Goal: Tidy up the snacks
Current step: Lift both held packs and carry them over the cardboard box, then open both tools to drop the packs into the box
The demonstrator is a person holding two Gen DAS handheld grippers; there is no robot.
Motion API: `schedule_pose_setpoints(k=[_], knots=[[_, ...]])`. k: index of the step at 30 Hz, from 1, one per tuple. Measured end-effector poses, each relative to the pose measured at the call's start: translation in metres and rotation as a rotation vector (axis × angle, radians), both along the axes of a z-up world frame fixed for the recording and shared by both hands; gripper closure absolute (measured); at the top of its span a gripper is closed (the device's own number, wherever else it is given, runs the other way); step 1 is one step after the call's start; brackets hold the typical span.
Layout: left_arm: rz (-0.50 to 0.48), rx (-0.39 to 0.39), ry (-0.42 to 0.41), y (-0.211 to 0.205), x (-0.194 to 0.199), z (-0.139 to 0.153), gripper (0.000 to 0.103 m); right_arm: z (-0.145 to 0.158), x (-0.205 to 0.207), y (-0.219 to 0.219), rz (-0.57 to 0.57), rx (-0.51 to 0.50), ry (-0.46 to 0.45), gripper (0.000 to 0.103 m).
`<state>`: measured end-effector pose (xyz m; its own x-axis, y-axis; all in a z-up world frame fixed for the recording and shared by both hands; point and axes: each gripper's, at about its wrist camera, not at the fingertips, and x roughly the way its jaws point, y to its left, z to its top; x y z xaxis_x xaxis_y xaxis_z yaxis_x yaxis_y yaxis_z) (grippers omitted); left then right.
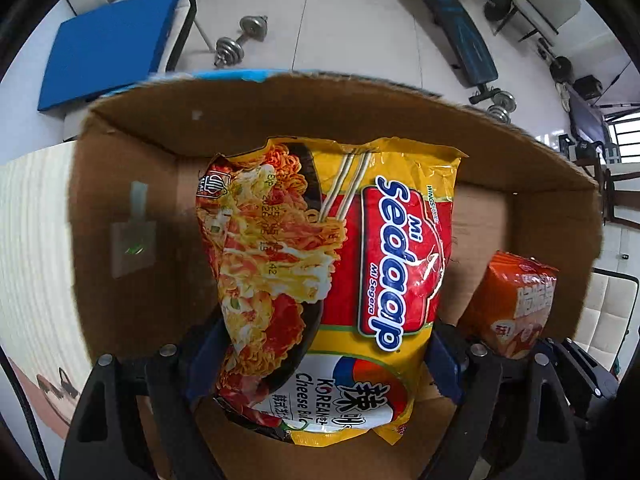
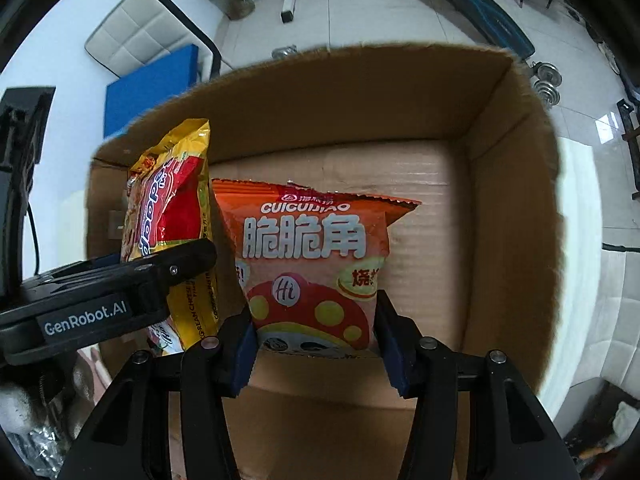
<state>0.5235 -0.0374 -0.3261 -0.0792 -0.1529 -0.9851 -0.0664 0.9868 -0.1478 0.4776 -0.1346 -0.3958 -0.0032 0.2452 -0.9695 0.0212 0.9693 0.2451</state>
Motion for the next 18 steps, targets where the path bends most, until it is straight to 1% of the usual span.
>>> schedule_pose_setpoints(k=[4, 8, 9, 10, 11, 14, 18], knots=[[-0.002, -0.013, 0.021, -0.005, 0.006, -0.011, 0.017, -0.017, 0.005, 0.003, 0.012, -0.021, 0.020, 0.048], [-0.016, 0.007, 0.041, -0.008, 0.005, -0.017, 0.017, -0.021, 0.007, 0.005, 0.014, -0.047, 0.014, 0.047], [-0.020, 0.019, 0.036, -0.008, 0.004, -0.016, 0.017, -0.022, 0.008, 0.005, 0.013, -0.053, 0.020, 0.044], [-0.023, 0.034, 0.031, -0.005, 0.006, -0.017, 0.017, -0.024, 0.008, 0.005, 0.015, -0.055, 0.031, 0.028], [-0.026, 0.046, 0.032, -0.006, 0.007, -0.016, 0.017, -0.025, 0.008, 0.004, 0.014, -0.057, 0.038, 0.010], [-0.025, 0.035, 0.031, -0.009, 0.007, -0.014, 0.013, -0.024, 0.004, 0.005, 0.028, -0.077, 0.036, 0.009], [-0.027, 0.027, 0.007, -0.008, 0.001, -0.001, 0.012, -0.020, -0.005, 0.004, 0.032, -0.091, 0.027, 0.008]])
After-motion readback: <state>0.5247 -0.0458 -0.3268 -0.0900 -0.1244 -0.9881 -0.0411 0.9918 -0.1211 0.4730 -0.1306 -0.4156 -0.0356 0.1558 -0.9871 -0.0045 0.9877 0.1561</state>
